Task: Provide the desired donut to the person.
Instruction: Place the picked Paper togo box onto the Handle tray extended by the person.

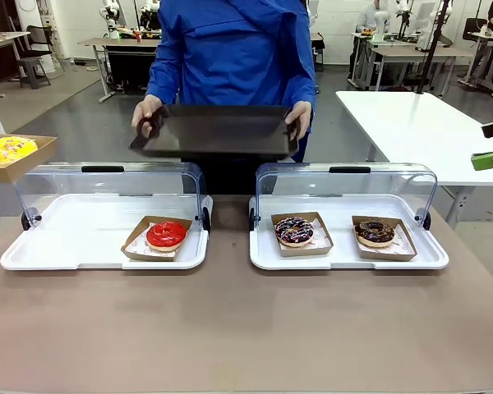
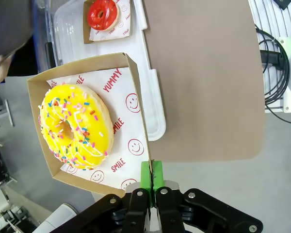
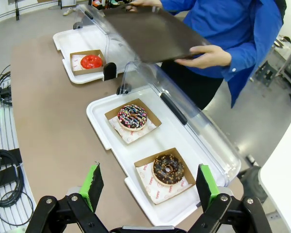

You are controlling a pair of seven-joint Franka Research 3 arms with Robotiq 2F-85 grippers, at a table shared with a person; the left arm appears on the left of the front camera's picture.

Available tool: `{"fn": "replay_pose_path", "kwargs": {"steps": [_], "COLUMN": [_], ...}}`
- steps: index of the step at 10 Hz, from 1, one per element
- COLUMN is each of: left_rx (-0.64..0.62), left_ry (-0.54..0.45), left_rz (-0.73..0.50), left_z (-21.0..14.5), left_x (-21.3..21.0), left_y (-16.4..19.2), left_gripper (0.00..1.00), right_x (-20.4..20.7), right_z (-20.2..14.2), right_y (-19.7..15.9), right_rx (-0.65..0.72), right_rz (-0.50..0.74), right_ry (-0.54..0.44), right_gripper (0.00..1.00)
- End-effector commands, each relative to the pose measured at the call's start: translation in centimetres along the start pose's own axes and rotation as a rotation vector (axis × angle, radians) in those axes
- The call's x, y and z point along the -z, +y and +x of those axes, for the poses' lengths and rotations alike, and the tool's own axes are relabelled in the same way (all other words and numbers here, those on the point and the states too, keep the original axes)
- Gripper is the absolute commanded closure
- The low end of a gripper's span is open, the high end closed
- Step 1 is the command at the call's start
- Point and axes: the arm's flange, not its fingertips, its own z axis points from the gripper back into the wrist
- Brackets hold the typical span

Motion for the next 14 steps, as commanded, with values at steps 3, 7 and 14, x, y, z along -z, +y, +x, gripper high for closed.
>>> {"fn": "replay_pose_path", "kwargs": {"steps": [3, 7, 14], "left_rx": [-0.015, -0.015, -0.001], "left_ry": [0.023, 0.023, 0.000], "left_rz": [0.000, 0.000, 0.000], "left_z": [0.03, 0.03, 0.01], "left_x": [-0.05, -0.05, 0.01], "left_y": [-0.08, -0.08, 0.00], "left_gripper": [1.00, 1.00, 0.99], "right_x": [0.15, 0.15, 0.15], "right_z": [0.01, 0.01, 0.01], "right_y": [-0.03, -0.03, -0.03], "right_rx": [0.003, 0.003, 0.003], "right_rz": [0.008, 0.008, 0.008], "right_ry": [-0.008, -0.008, -0.008], "right_gripper": [0.00, 0.00, 0.00]}}
